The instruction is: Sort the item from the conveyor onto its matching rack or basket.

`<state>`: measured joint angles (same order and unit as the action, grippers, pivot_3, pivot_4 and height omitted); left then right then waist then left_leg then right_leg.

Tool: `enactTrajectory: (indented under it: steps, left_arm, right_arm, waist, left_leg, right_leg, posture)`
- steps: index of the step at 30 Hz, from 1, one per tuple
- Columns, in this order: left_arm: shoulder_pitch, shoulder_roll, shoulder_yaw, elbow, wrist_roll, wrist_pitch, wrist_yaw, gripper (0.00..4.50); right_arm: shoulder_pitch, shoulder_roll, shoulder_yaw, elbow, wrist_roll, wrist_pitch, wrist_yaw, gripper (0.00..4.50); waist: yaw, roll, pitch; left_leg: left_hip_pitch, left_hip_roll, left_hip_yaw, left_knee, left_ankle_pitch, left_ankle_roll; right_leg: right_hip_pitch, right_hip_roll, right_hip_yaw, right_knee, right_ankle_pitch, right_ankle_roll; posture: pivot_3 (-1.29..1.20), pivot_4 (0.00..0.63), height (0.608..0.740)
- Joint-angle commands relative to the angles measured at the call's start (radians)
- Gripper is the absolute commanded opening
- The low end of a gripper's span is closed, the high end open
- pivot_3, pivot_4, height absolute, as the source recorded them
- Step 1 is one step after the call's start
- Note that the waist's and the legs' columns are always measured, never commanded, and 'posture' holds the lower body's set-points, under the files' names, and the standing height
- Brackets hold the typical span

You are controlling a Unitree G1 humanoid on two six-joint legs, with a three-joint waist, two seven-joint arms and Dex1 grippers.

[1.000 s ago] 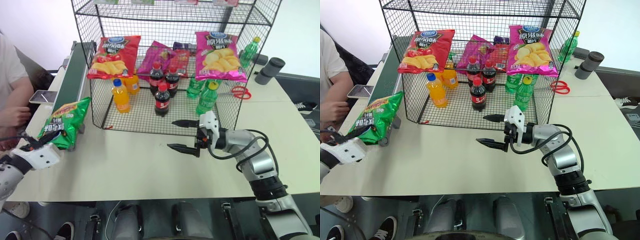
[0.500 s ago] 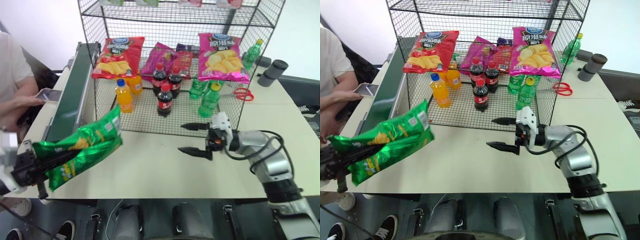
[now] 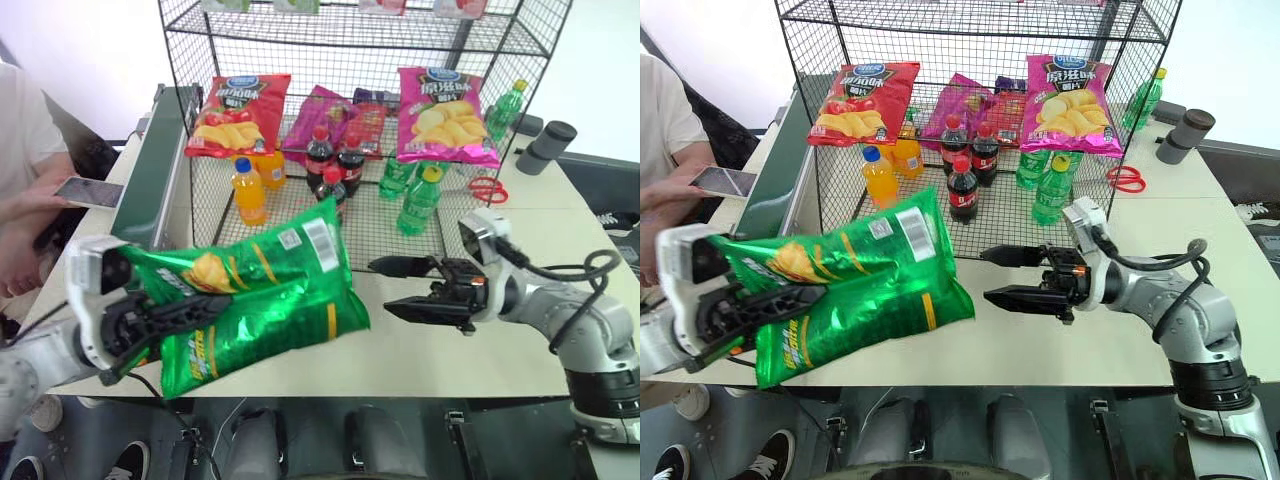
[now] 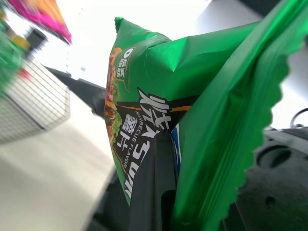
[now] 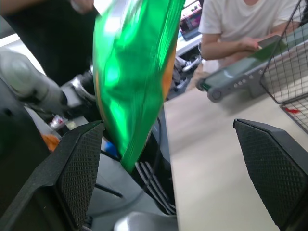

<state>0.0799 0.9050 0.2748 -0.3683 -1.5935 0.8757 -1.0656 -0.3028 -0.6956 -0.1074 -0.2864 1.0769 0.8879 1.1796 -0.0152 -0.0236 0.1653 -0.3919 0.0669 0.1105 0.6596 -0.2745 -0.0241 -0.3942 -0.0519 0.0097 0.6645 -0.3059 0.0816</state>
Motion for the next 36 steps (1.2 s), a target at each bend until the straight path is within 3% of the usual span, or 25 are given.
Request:
enactTrajectory:
  steps: [1,14,21,24,30,33,36]
  left_arm:
    - [-0.057,-0.028,-0.054,0.018,0.025,0.051,-0.05,0.05]
    - [-0.191,-0.083,-0.107,0.067,0.154,0.127,-0.124,0.05]
    - [-0.214,-0.119,-0.126,0.071,0.272,0.094,-0.157,0.05]
    - [-0.212,-0.143,-0.109,0.079,0.283,0.09,-0.149,0.0]
    - [-0.194,-0.166,-0.083,0.081,0.311,0.063,-0.14,0.0]
    - [-0.204,-0.167,-0.061,0.095,0.3,0.074,-0.101,1.07]
    - [-0.201,-0.167,-0.051,0.098,0.299,0.079,-0.085,2.74]
  right_arm:
    - [0.003,-0.027,-0.013,-0.091,0.073,0.043,0.012,4.5]
    - [-0.033,0.023,0.06,-0.155,0.223,0.176,-0.076,4.5]
    - [-0.063,0.065,0.089,-0.143,0.226,0.19,-0.128,4.5]
    - [-0.062,0.059,0.094,-0.146,0.223,0.2,-0.131,3.71]
    - [-0.051,0.06,0.109,-0.148,0.172,0.178,-0.131,0.82]
    - [-0.047,0.053,0.116,-0.149,0.139,0.164,-0.112,0.0]
    - [-0.048,0.049,0.119,-0.146,0.119,0.151,-0.099,0.0]
  waist:
    - [0.001,0.0,0.0]
    - [0.0,0.0,0.0]
    - [0.001,0.0,0.0]
    - [0.001,0.0,0.0]
    - [0.0,0.0,0.0]
    - [0.0,0.0,0.0]
    - [0.0,0.0,0.0]
  left_leg:
    - [0.0,0.0,0.0,0.0,0.0,0.0]
    - [-0.001,0.0,-0.001,0.0,0.0,0.0]
    - [-0.003,0.0,-0.001,0.0,0.0,0.0]
    - [-0.005,0.0,-0.002,0.0,0.0,0.0]
    - [-0.006,0.001,-0.002,0.001,0.0,0.0]
    - [-0.007,0.001,-0.002,0.001,0.0,0.0]
    - [-0.008,0.001,-0.003,0.001,0.0,0.0]
  right_leg:
    - [0.0,0.0,0.0,0.0,0.0,0.0]
    - [-0.001,0.0,0.002,0.0,-0.001,-0.002]
    - [-0.002,0.0,0.002,-0.001,-0.001,-0.002]
    - [-0.003,0.0,0.002,-0.001,-0.001,-0.001]
    - [-0.004,0.0,0.002,-0.001,-0.001,-0.001]
    - [-0.005,0.0,0.001,-0.001,-0.001,-0.001]
    - [-0.006,0.0,0.001,-0.001,0.001,0.001]
  posture:
    - [0.0,0.15,0.74]
    - [0.0,0.15,0.74]
    - [0.0,0.15,0.74]
    - [0.0,0.15,0.74]
    - [0.0,0.15,0.74]
    - [0.0,0.15,0.74]
    - [0.0,0.15,0.74]
